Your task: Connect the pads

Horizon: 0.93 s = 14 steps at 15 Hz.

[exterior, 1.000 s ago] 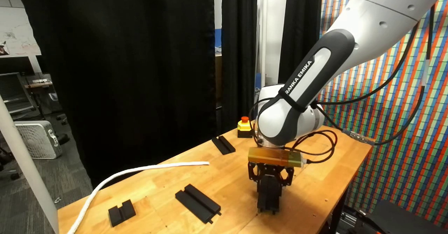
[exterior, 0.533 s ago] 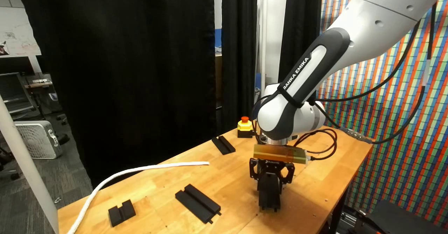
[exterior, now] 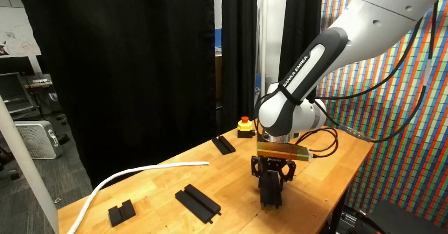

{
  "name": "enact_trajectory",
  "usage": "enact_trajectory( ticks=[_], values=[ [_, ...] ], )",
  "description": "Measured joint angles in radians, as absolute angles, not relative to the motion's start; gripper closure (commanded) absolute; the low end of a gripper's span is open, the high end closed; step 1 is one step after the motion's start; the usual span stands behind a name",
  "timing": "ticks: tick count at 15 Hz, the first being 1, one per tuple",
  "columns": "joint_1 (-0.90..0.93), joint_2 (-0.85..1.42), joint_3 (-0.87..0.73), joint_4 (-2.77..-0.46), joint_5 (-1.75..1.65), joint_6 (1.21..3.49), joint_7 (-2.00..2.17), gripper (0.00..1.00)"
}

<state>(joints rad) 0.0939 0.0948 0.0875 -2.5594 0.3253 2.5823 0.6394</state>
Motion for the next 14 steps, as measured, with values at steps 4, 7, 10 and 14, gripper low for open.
enact_trajectory(
  ticks=[4,7,10,14],
  values=[
    [0.083,0.099,0.079,-2.555,0.342,2.584,0.596,0.55],
    [0.076,0.108,0.072,-2.545,0.346,2.584,0.565,0.55],
    [0.068,0.118,0.067,-2.535,0.347,2.584,0.541,0.55],
    [0.065,0.133,0.065,-2.520,0.354,2.585,0.520,0.55]
  ],
)
